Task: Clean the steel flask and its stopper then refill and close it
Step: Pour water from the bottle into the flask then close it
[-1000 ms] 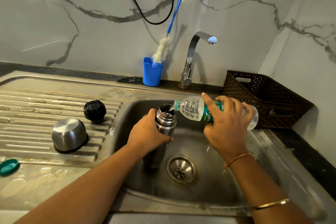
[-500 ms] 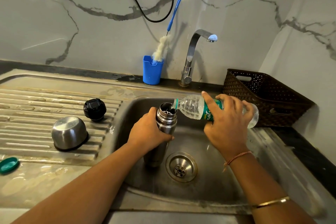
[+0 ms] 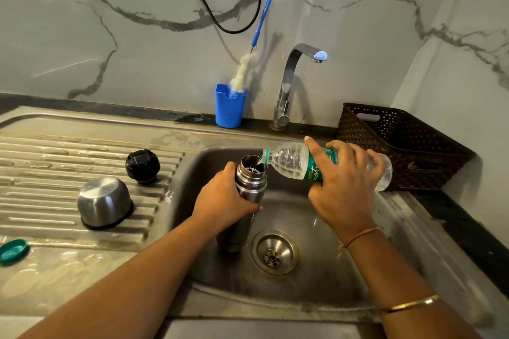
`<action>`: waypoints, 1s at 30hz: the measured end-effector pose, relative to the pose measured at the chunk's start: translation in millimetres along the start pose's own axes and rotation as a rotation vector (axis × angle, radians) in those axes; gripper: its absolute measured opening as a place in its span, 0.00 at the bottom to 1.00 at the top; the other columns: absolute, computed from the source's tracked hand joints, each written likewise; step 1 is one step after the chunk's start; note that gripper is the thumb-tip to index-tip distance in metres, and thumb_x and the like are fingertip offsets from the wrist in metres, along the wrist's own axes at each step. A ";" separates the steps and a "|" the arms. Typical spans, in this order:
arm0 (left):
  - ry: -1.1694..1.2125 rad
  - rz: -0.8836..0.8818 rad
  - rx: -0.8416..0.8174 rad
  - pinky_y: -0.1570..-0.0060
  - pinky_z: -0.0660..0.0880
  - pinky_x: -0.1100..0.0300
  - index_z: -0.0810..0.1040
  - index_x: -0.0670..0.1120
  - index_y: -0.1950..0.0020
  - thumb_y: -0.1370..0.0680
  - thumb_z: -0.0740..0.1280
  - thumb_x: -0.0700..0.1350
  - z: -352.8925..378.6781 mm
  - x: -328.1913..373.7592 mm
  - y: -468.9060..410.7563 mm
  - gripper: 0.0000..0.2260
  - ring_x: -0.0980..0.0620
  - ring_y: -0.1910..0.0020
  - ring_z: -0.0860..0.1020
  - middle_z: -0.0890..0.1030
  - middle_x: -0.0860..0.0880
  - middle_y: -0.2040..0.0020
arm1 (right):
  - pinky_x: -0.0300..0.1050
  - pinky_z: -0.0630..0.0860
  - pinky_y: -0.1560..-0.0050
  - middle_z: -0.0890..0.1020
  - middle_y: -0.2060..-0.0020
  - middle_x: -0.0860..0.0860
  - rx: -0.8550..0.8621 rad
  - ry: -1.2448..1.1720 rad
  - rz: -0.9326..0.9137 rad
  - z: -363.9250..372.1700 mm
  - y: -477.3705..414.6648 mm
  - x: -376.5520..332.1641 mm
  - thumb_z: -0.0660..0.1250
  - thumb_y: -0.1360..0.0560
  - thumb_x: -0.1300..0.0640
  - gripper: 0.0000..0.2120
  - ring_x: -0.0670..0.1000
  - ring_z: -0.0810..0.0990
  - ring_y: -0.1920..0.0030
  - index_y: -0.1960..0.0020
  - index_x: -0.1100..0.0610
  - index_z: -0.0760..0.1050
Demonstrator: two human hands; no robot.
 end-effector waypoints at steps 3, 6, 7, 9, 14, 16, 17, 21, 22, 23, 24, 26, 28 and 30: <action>0.004 0.007 0.004 0.52 0.71 0.61 0.68 0.52 0.41 0.39 0.80 0.53 -0.7 -0.3 0.3 0.32 0.55 0.48 0.76 0.77 0.55 0.45 | 0.61 0.60 0.40 0.77 0.46 0.56 0.008 0.003 -0.001 -0.1 -0.3 -0.2 0.71 0.42 0.62 0.37 0.58 0.70 0.43 0.33 0.49 0.72; 0.004 0.009 0.007 0.53 0.70 0.61 0.68 0.53 0.41 0.39 0.80 0.53 -1.2 -0.3 0.3 0.32 0.55 0.49 0.75 0.77 0.55 0.45 | 0.61 0.60 0.40 0.77 0.46 0.55 0.013 0.002 -0.001 0.3 -0.5 -0.8 0.72 0.43 0.63 0.38 0.58 0.70 0.43 0.34 0.49 0.72; 0.003 0.008 0.008 0.53 0.71 0.61 0.68 0.53 0.41 0.39 0.80 0.53 -1.2 -0.1 0.1 0.32 0.55 0.49 0.75 0.77 0.55 0.45 | 0.62 0.60 0.40 0.77 0.46 0.56 0.016 0.001 -0.004 0.2 -0.6 -1.1 0.72 0.43 0.63 0.38 0.58 0.70 0.43 0.34 0.49 0.72; 0.001 0.008 0.009 0.52 0.72 0.60 0.68 0.53 0.41 0.39 0.80 0.53 -1.1 0.1 0.2 0.32 0.55 0.48 0.76 0.77 0.54 0.45 | 0.63 0.61 0.40 0.77 0.46 0.56 0.022 -0.001 -0.007 -0.3 -0.5 -0.9 0.72 0.43 0.63 0.38 0.58 0.68 0.43 0.33 0.49 0.72; 0.000 0.013 0.017 0.53 0.72 0.60 0.69 0.53 0.42 0.39 0.80 0.54 -1.1 0.3 0.8 0.32 0.55 0.49 0.76 0.77 0.54 0.45 | 0.64 0.61 0.40 0.77 0.46 0.56 0.028 0.004 -0.012 -1.2 -0.6 -0.3 0.72 0.43 0.63 0.38 0.57 0.67 0.42 0.33 0.49 0.71; -0.003 0.015 0.019 0.53 0.71 0.60 0.69 0.53 0.43 0.40 0.80 0.54 -1.3 0.6 0.6 0.31 0.55 0.49 0.75 0.77 0.54 0.46 | 0.65 0.61 0.40 0.77 0.46 0.56 0.031 0.003 -0.008 -0.9 -0.7 -0.3 0.72 0.43 0.63 0.38 0.57 0.67 0.42 0.33 0.49 0.72; -0.006 0.015 0.018 0.54 0.71 0.60 0.69 0.53 0.43 0.39 0.80 0.54 -1.6 0.9 0.7 0.31 0.55 0.49 0.75 0.77 0.54 0.46 | 0.65 0.61 0.39 0.77 0.46 0.56 0.031 0.001 -0.006 -1.0 -0.6 -0.3 0.72 0.43 0.63 0.38 0.57 0.67 0.42 0.33 0.49 0.72; -0.010 0.021 0.015 0.53 0.70 0.61 0.69 0.52 0.42 0.39 0.80 0.53 -2.4 1.9 1.3 0.31 0.56 0.49 0.74 0.77 0.54 0.45 | 0.65 0.62 0.39 0.77 0.46 0.56 0.033 0.001 -0.003 -1.1 -1.0 -0.7 0.72 0.44 0.63 0.38 0.56 0.67 0.43 0.34 0.49 0.72; -0.012 0.023 0.015 0.53 0.70 0.61 0.69 0.53 0.42 0.39 0.80 0.53 -2.5 2.0 1.5 0.31 0.56 0.50 0.73 0.77 0.54 0.45 | 0.65 0.61 0.39 0.77 0.46 0.56 0.033 0.001 -0.004 -1.3 -1.0 -0.7 0.72 0.44 0.63 0.38 0.56 0.67 0.43 0.34 0.49 0.72; -0.013 0.024 0.016 0.53 0.70 0.61 0.69 0.53 0.42 0.39 0.80 0.53 -2.7 2.1 1.8 0.31 0.56 0.50 0.73 0.77 0.54 0.45 | 0.65 0.61 0.39 0.77 0.46 0.56 0.033 0.000 -0.005 -1.3 -1.1 -1.0 0.72 0.44 0.63 0.38 0.57 0.67 0.43 0.34 0.49 0.72; -0.015 0.025 0.018 0.53 0.70 0.61 0.69 0.52 0.42 0.39 0.80 0.54 -2.9 2.2 1.9 0.31 0.56 0.50 0.73 0.77 0.54 0.45 | 0.65 0.61 0.39 0.77 0.46 0.56 0.033 0.000 -0.007 -1.6 -1.0 -1.0 0.72 0.43 0.63 0.38 0.57 0.67 0.43 0.34 0.49 0.72; -0.018 0.023 0.024 0.52 0.70 0.61 0.69 0.52 0.42 0.39 0.80 0.54 -3.2 2.4 1.8 0.31 0.55 0.49 0.74 0.77 0.53 0.45 | 0.65 0.61 0.39 0.77 0.46 0.56 0.033 -0.002 -0.006 -1.6 -1.0 -1.0 0.72 0.43 0.63 0.38 0.57 0.67 0.42 0.34 0.49 0.72; -0.016 0.021 0.026 0.52 0.71 0.61 0.69 0.52 0.41 0.39 0.80 0.54 -3.1 2.4 1.5 0.31 0.54 0.47 0.75 0.77 0.53 0.45 | 0.65 0.61 0.39 0.77 0.46 0.56 0.034 -0.008 -0.004 -1.1 -1.0 -0.7 0.73 0.44 0.63 0.38 0.57 0.66 0.42 0.34 0.49 0.72; -0.015 0.023 0.027 0.53 0.70 0.61 0.69 0.52 0.42 0.39 0.80 0.53 -2.8 2.2 1.7 0.31 0.54 0.48 0.75 0.77 0.53 0.45 | 0.65 0.61 0.39 0.77 0.46 0.56 0.031 -0.008 -0.005 -0.7 -0.7 -0.7 0.72 0.44 0.63 0.39 0.57 0.67 0.42 0.33 0.49 0.71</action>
Point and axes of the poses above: each hand's wrist, its own y-axis away from the middle knuckle, its own z-axis out of the palm, x = y × z, the point moved 2 cm from there along -y, towards the middle knuckle
